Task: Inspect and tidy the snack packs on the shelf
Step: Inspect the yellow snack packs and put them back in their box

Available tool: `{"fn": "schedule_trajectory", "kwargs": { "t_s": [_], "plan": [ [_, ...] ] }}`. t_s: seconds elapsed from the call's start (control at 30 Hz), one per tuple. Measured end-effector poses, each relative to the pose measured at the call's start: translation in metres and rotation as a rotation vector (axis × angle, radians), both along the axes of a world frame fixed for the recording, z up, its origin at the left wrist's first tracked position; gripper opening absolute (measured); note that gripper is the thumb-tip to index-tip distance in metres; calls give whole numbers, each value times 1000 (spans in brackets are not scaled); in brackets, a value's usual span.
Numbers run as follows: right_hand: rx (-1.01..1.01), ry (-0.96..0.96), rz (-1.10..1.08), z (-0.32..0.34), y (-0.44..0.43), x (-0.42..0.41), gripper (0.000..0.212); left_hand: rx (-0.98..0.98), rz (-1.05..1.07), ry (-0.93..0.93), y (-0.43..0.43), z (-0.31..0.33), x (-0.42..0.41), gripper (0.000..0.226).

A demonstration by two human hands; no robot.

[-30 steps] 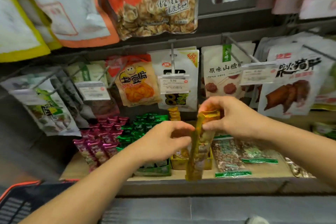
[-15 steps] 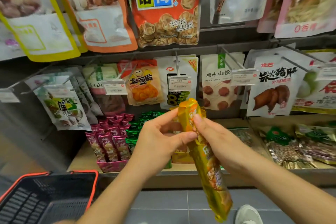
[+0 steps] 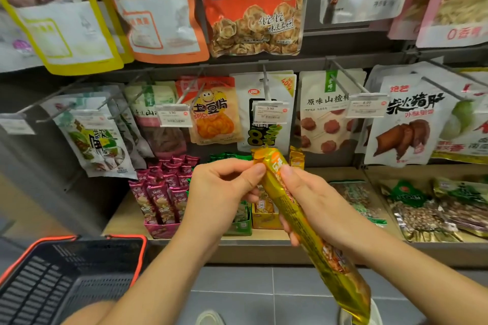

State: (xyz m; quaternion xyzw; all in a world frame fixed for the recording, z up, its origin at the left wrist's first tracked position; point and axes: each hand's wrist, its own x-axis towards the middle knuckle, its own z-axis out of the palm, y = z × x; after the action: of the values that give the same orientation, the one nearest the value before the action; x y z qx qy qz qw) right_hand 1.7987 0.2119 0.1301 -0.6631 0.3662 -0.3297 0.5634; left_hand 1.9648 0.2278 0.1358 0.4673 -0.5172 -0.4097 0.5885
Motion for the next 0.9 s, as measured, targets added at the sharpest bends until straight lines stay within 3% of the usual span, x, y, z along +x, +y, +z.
{"fn": "schedule_trajectory", "kwargs": {
  "t_s": [0.1,0.23,0.4,0.57,0.63,0.77,0.9],
  "plan": [
    [13,22,-4,-1,0,-1,31,16,3,8,-1,-2,-1,10],
    [-26,42,-16,-5,0,-3,29,-15,44,-68,-2,-7,-2,24],
    [-108,86,-17,-9,-4,-5,37,-16,-16,-103,-3,-9,-6,10],
    [-158,155,-20,-8,-6,-9,32,147,-166,116,-4,-2,-1,32],
    [-226,202,-48,-8,-4,-9,29,142,-185,151,-5,1,3,31],
    [-477,444,-136,-13,1,-6,40,5,-67,-55,-7,-2,7,12],
    [-477,426,-11,-15,2,-5,36,-27,38,-39,-10,-6,15,16]
  ]
}}
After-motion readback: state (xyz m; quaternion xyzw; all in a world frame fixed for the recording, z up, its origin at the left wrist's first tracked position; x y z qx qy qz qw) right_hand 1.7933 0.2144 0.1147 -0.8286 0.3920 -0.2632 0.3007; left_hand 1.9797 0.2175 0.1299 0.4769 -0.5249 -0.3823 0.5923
